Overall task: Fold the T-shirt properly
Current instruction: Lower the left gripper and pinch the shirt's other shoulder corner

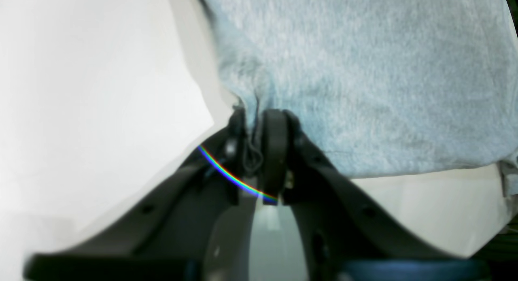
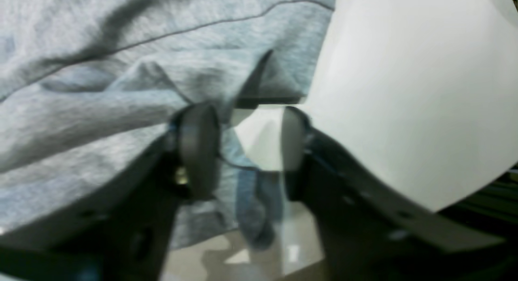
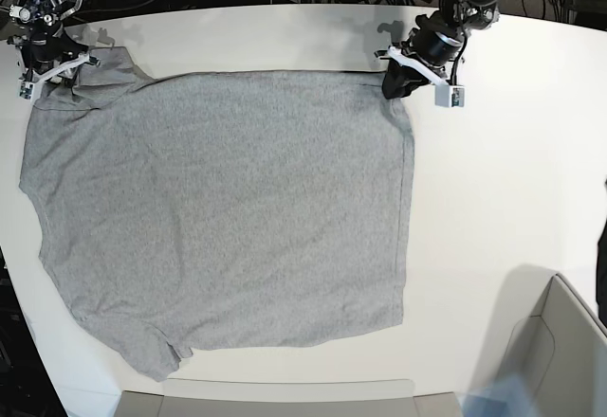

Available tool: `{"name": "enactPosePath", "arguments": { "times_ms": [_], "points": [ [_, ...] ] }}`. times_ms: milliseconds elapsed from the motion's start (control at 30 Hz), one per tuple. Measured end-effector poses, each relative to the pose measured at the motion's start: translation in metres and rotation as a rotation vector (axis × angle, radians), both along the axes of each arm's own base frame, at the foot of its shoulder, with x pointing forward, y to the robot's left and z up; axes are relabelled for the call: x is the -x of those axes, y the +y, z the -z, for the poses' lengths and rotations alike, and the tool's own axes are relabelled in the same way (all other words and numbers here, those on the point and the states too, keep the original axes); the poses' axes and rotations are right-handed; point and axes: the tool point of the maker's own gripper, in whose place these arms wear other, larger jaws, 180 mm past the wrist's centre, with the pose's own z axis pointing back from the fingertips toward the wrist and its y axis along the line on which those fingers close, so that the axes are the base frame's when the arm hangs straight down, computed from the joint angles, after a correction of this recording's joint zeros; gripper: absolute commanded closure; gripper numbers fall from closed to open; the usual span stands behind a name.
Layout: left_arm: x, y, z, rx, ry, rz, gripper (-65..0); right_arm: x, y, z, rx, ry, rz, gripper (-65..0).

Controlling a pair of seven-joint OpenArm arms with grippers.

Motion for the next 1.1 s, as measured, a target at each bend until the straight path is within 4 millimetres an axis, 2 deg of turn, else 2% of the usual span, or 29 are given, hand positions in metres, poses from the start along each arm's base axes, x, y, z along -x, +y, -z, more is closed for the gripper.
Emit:
{"name": "enactPosePath", "arguments": {
  "times_ms": [100,233,267,500,733,933,1100],
  "points": [
    [-0.003,-0.006,0.000,0.023,0.024,0.028,0.0,-0.004,0.000,0.000,0.014,0.022,-0.005,-12.4],
    [-0.005,-0.007,0.000,0.026,0.031,0.035,0.0,-0.008,0.000,0.001,0.036,0.055,-0.015,-0.9],
    [-0.005,-0.007,0.001,0.025,0.033,0.037,0.0,-0.008,-0.001,0.001,0.046,0.070,-0.018,0.0],
    [-0.004,-0.004,0.001,0.017,0.029,0.041,0.0,-0.009,-0.005,0.000,0.077,0.106,-0.027,0.0],
    [0.005,-0.002,0.001,0.017,0.033,0.044,0.0,-0.011,-0.005,-0.002,0.104,-0.018,-0.008,0.0],
    [0.005,0.003,0.001,0.001,0.031,0.056,0.0,-0.011,-0.005,-0.002,0.111,-0.031,-0.007,0.0],
    [0.014,0.008,0.001,-0.005,0.003,0.023,0.0,-0.010,-0.005,-0.002,0.114,-0.033,-0.007,0.0]
  ]
}}
